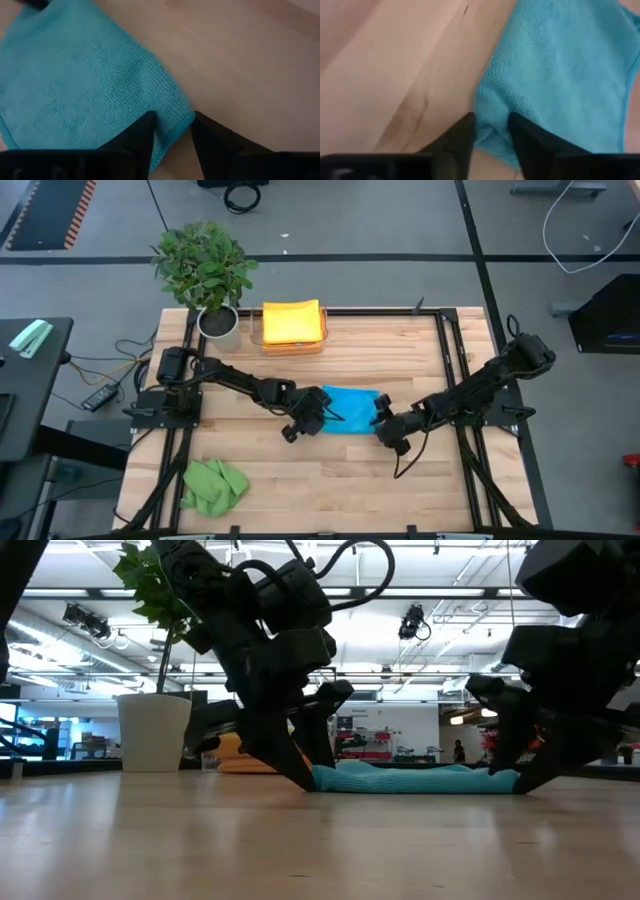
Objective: Fold microfiber towels
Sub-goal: Stack the folded blue microfiber cloth on top of the yellow microfiber cloths in the transparent bin
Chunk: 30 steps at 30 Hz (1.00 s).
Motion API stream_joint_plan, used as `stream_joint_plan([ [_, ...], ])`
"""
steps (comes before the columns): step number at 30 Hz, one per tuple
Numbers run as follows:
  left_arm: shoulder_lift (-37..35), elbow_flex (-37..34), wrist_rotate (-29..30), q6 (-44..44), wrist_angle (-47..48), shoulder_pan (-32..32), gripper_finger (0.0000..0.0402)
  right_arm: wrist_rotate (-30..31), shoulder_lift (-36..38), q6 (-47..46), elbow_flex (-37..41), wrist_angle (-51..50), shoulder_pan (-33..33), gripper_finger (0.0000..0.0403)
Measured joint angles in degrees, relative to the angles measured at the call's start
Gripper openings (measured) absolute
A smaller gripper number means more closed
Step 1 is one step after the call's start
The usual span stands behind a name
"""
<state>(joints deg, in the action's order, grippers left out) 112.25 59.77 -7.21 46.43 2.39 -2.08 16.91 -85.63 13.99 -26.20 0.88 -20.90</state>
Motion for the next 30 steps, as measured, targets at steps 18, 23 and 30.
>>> stream_joint_plan([
  [18,-7.4,-0.4,-3.0,-36.1,3.6,0.5,0.0008,-1.6,10.6,-31.9,-5.6,-7.6,2.7,0.0007],
  [23,-17.5,-0.4,-6.3,-44.6,11.0,0.4,0.0008,-6.9,13.6,-38.0,-14.4,-10.7,9.9,0.0006],
  [30,-37.5,-9.7,3.1,-57.7,12.9,1.4,0.0007,-11.9,8.5,-37.8,-26.7,-11.9,22.0,0.0005],
])
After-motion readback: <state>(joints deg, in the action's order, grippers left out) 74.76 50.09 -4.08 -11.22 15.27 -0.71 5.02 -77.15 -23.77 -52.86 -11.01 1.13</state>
